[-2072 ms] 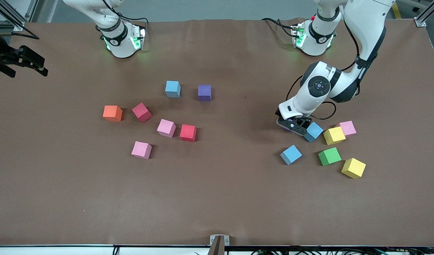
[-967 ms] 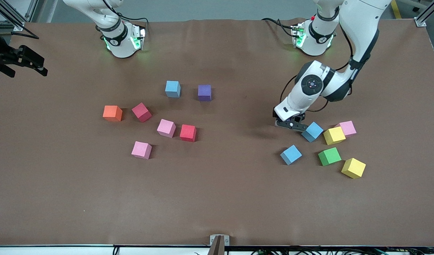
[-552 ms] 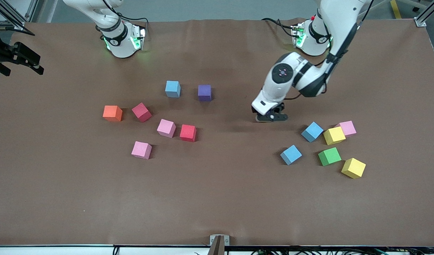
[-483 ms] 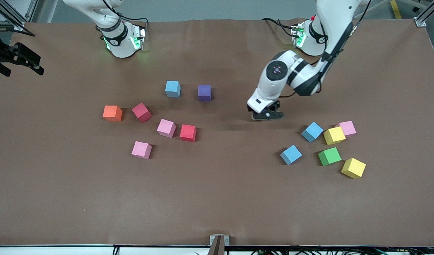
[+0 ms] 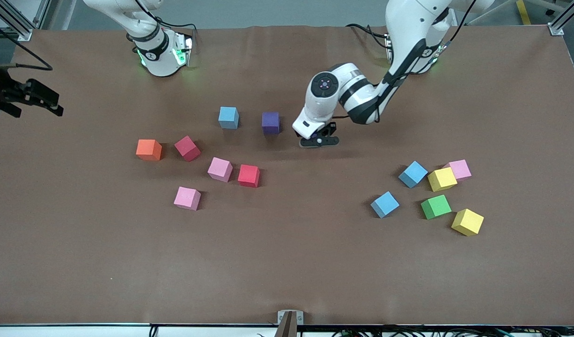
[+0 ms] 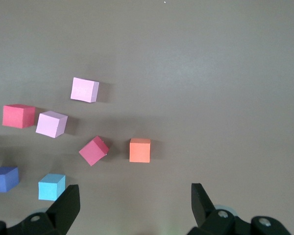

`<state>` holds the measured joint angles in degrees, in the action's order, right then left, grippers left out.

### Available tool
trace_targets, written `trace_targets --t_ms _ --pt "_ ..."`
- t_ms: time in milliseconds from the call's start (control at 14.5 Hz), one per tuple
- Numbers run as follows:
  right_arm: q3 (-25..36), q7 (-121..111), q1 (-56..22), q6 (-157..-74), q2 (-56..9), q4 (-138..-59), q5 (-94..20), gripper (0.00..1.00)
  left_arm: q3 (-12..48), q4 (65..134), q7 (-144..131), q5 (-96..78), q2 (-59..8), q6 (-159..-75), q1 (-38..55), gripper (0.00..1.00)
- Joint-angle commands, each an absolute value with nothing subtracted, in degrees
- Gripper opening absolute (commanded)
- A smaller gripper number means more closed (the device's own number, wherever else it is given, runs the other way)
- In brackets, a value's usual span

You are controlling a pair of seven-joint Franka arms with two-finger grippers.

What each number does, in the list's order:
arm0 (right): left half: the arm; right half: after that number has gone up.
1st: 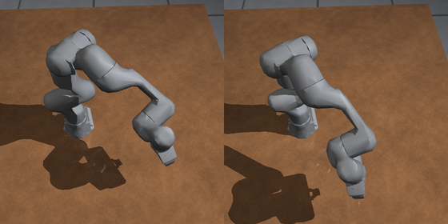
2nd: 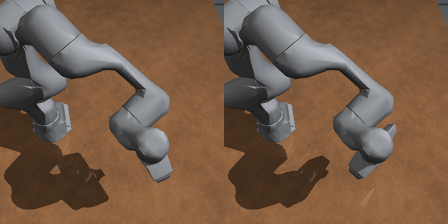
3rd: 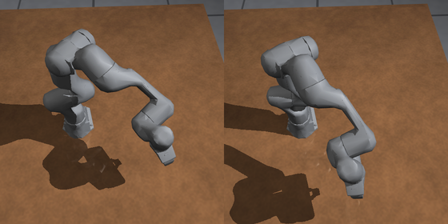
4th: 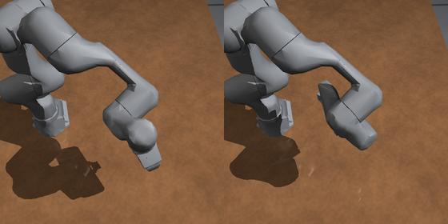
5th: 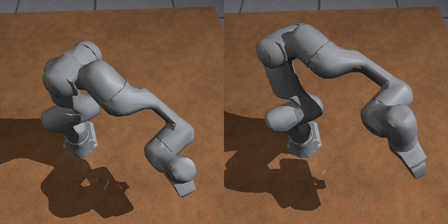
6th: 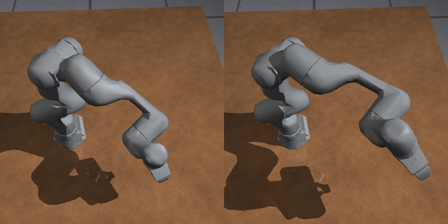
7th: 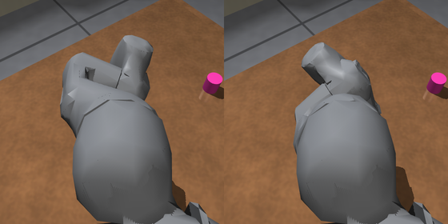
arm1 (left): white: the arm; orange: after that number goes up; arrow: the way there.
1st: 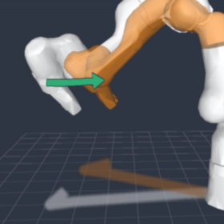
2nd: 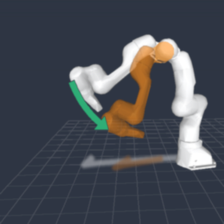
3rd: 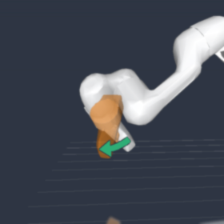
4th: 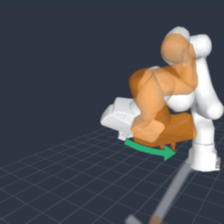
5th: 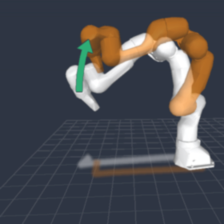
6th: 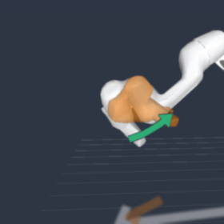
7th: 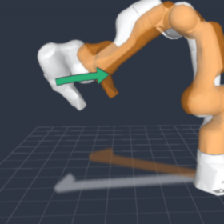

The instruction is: Arrange 11 blocks into digit 3

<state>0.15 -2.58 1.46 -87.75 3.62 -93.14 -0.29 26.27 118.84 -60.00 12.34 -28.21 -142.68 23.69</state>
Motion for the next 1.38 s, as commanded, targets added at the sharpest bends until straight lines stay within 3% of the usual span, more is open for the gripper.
trace_targets --t_ms 0,138,414,760,1036,1312 --pt "-0.4 -3.2 2.5 -88.2 -3.0 -91.5 0.1 1.00 25.8 116.0 -62.0 13.3 -30.2 -141.9 26.3 0.41" --pt "-0.4 -3.3 2.8 -88.4 -6.4 -90.0 1.0 1.00 25.8 115.3 -63.7 13.3 -31.0 -141.9 28.1 0.41" --pt "-0.6 1.3 1.5 -88.6 -7.0 -89.5 3.3 1.00 24.4 114.4 -66.1 13.4 -32.5 -141.9 32.4 0.41" --pt "-0.8 27.7 -2.4 -89.7 -6.9 -90.4 -1.5 1.00 17.3 110.7 -66.8 13.4 -34.7 -141.9 40.3 0.41" --pt "-0.8 51.8 -6.9 -90.8 -6.7 -92.7 -4.1 1.00 17.0 109.0 -66.7 13.6 -35.2 -141.9 40.8 0.42" --pt "-0.8 72.5 -12.4 -96.1 -5.0 -100.5 -6.1 1.00 17.1 108.2 -66.6 13.6 -35.2 -141.9 41.0 0.42"
